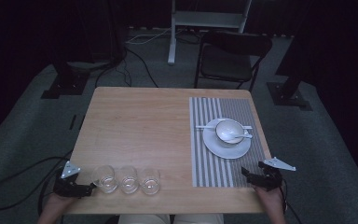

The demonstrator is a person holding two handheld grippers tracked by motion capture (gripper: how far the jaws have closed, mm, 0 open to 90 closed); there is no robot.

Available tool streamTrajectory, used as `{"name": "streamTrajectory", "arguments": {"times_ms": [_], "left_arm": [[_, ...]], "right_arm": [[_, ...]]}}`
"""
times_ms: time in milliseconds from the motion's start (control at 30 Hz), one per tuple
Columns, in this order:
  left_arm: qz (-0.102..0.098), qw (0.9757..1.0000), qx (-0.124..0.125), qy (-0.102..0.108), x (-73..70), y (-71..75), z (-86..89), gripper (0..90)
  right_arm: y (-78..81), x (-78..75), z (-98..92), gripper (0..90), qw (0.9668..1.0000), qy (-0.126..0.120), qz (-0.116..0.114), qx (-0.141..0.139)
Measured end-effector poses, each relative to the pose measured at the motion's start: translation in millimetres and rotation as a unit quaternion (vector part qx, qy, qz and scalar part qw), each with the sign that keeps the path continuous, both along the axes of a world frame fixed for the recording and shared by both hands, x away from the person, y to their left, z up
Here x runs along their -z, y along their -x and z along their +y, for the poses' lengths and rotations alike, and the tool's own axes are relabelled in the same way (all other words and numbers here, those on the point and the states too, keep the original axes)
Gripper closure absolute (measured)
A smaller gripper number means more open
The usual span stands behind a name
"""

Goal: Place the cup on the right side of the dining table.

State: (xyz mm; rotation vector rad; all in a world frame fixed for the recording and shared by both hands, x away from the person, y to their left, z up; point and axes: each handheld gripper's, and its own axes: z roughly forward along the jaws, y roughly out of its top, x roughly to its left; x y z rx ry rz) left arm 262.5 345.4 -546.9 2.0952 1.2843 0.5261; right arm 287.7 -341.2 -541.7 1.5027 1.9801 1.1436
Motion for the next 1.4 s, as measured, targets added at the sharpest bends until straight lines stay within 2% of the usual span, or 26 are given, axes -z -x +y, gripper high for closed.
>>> {"name": "streamTrajectory", "arguments": {"times_ms": [133, 367, 667, 867, 1167, 1400], "left_arm": [[0.000, 1.0000, 0.000, 0.000, 0.0, 0.2, 0.0, 0.5], [0.000, 1.0000, 0.000, 0.000, -0.1, 0.1, 0.0, 0.5], [0.000, 1.0000, 0.001, 0.000, 0.0, 0.2, 0.0, 0.5], [0.000, 1.0000, 0.001, 0.000, 0.0, 0.1, 0.2, 0.5], [0.000, 1.0000, 0.001, 0.000, 0.0, 0.2, 0.1, 0.5], [0.000, 1.0000, 0.001, 0.000, 0.0, 0.1, 0.2, 0.5]], "right_arm": [[-0.4, -0.9, -1.3, 10.4, 1.0000, 0.003, 0.002, 0.003], [-1.1, -1.2, 0.0, 10.4, 0.9998, 0.013, 0.013, -0.008], [0.1, -1.6, 1.8, 10.5, 0.9996, 0.022, 0.014, -0.013], [0.3, -2.1, 2.1, 10.5, 0.9994, 0.014, 0.022, -0.022], [0.3, -9.3, 5.4, 10.5, 0.9991, 0.008, 0.021, -0.036], [-0.5, -23.7, 10.8, 10.5, 0.9986, 0.001, 0.002, -0.053]]}}
